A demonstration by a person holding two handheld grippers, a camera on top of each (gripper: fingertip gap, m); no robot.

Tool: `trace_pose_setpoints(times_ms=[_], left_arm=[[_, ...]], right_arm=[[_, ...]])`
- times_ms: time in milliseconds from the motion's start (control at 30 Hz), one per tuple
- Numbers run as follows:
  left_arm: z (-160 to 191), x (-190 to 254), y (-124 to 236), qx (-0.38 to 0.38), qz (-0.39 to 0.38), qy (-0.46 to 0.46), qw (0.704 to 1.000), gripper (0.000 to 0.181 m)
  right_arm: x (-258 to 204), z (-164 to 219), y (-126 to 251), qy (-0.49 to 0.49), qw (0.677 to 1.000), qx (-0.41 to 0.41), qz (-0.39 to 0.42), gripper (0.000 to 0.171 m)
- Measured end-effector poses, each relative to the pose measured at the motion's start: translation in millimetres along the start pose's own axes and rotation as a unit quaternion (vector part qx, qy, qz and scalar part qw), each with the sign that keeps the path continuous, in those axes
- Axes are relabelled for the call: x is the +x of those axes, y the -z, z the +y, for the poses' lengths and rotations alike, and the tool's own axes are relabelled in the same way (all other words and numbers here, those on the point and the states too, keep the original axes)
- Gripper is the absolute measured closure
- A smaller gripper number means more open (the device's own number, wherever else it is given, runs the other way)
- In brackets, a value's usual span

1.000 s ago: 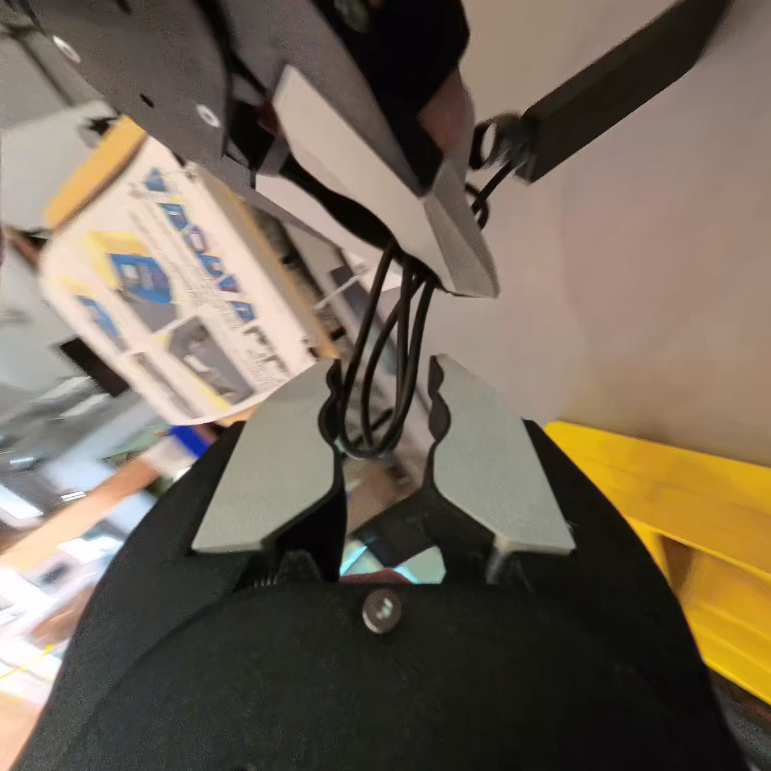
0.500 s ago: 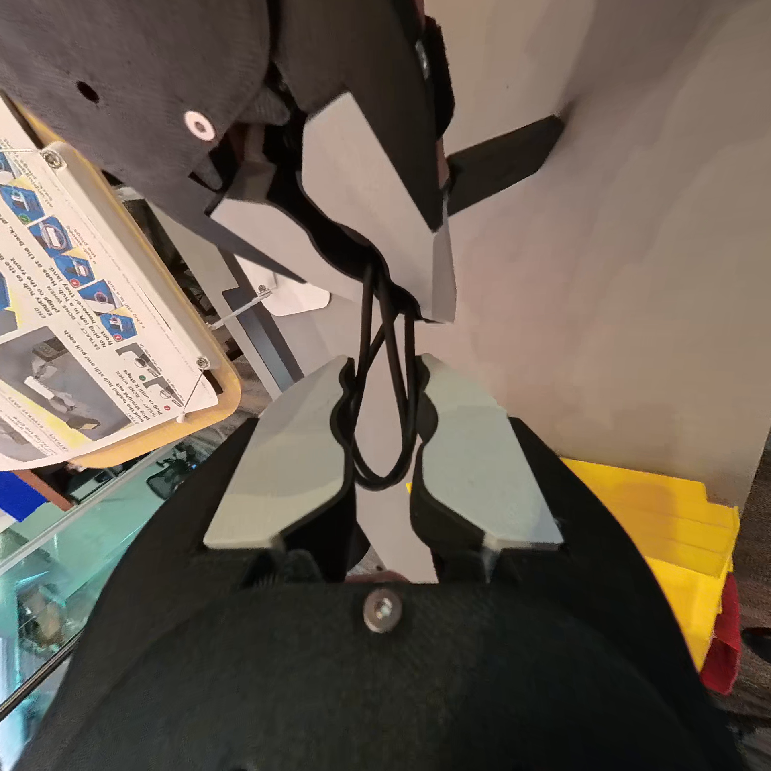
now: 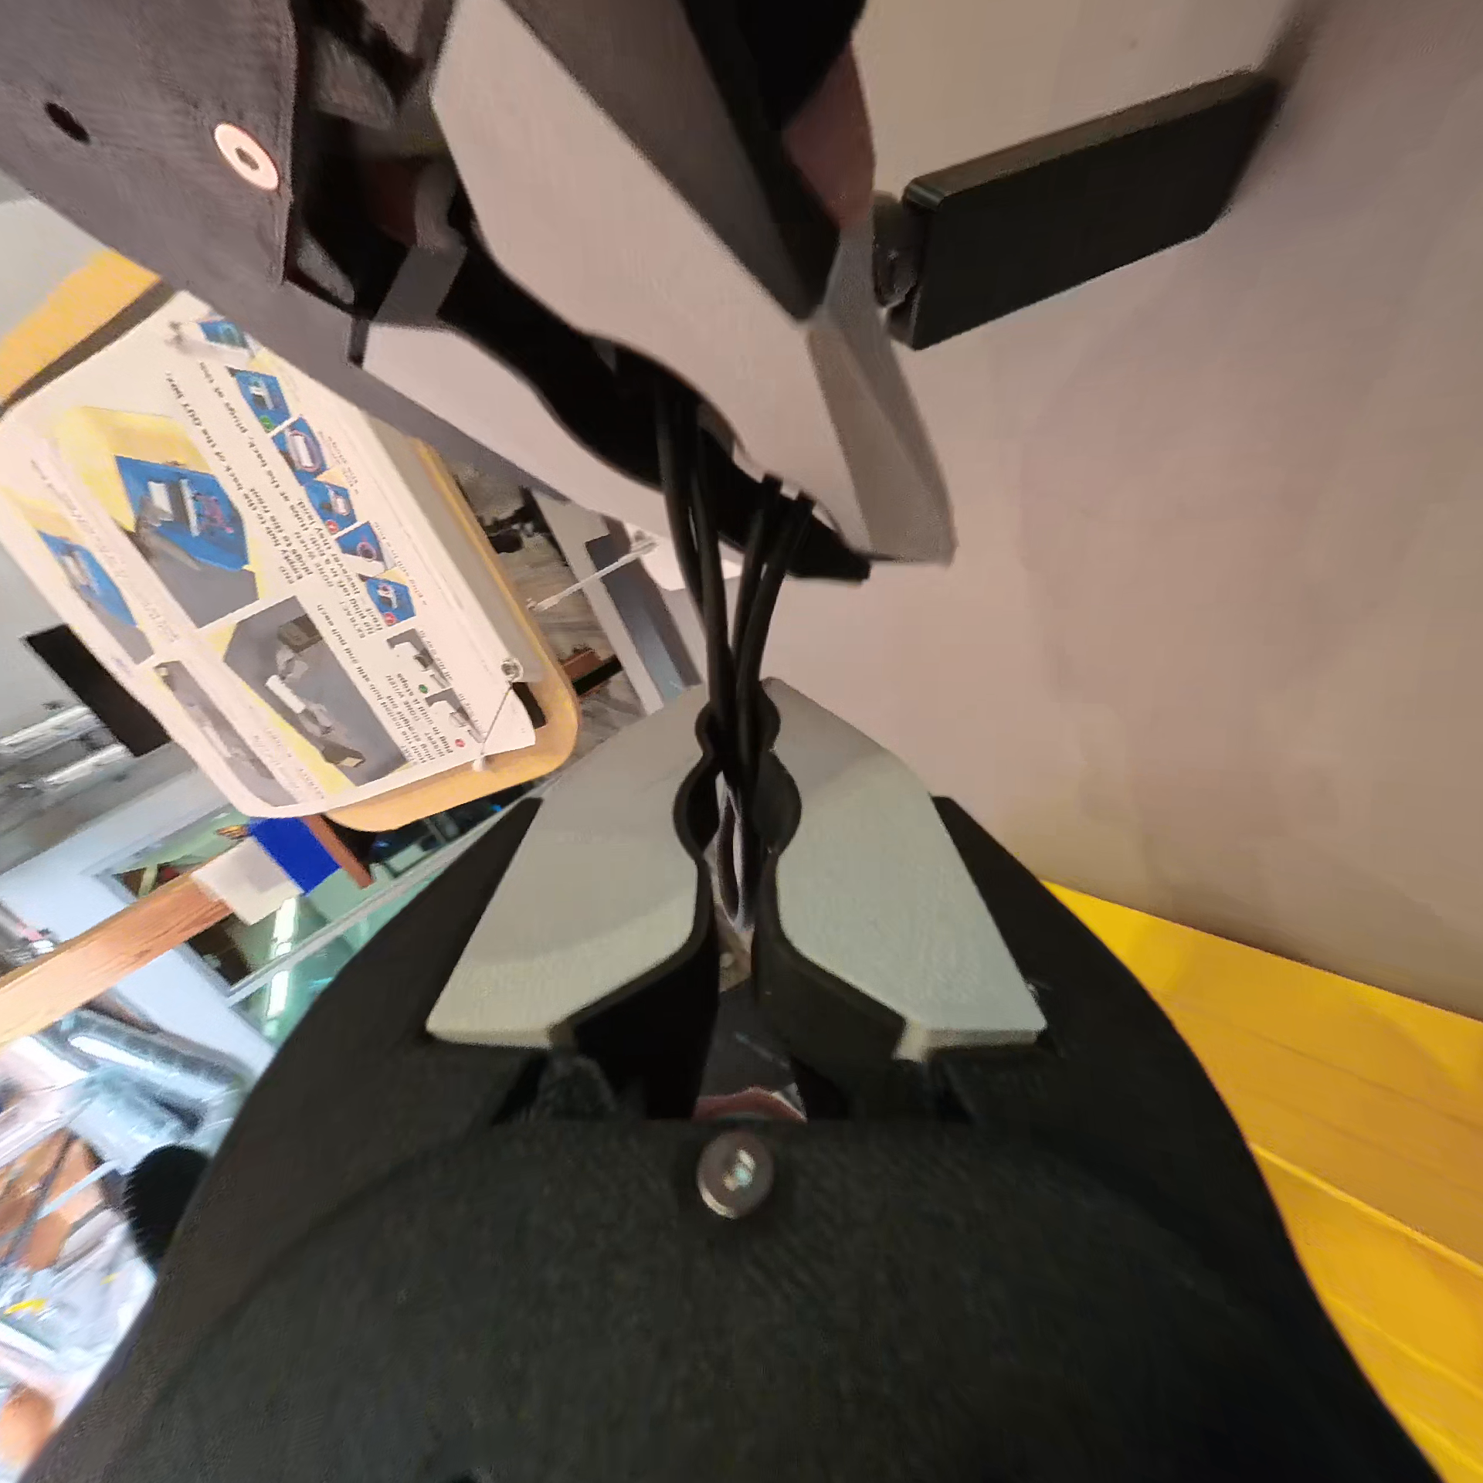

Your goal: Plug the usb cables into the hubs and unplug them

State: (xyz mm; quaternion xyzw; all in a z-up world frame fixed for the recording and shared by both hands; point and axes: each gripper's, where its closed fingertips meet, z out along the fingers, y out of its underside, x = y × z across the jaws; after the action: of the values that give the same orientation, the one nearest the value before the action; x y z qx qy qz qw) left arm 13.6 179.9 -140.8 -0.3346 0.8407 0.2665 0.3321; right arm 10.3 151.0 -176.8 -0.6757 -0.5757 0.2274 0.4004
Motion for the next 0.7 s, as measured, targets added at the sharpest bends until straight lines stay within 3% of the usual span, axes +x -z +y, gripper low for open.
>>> trace_pose_setpoints(times_ms=[100, 300, 500, 600, 700], left_arm=[[6, -4, 1, -0.002, -0.024, -0.018, 1.0, 0.179], [1, -12, 8, 0.0, -0.078, -0.108, 0.991, 0.178], [-10, -22, 15, 0.009, -0.113, -0.177, 0.978, 0.178], [-13, -27, 19, 0.007, -0.123, -0.196, 0.973, 0.178], [-18, -32, 22, 0.012, -0.136, -0.212, 0.968, 0.177]], right_arm=[[-3, 1, 6, -0.025, 0.999, 0.02, -0.03, 0.14], [-1, -29, 48, -0.092, 0.978, 0.141, -0.12, 0.132], [-10, -33, 53, -0.114, 0.958, 0.122, -0.234, 0.144], [9, -24, 47, -0.13, 0.968, 0.099, -0.19, 0.124], [1, -29, 46, -0.118, 0.966, 0.1, -0.208, 0.123]])
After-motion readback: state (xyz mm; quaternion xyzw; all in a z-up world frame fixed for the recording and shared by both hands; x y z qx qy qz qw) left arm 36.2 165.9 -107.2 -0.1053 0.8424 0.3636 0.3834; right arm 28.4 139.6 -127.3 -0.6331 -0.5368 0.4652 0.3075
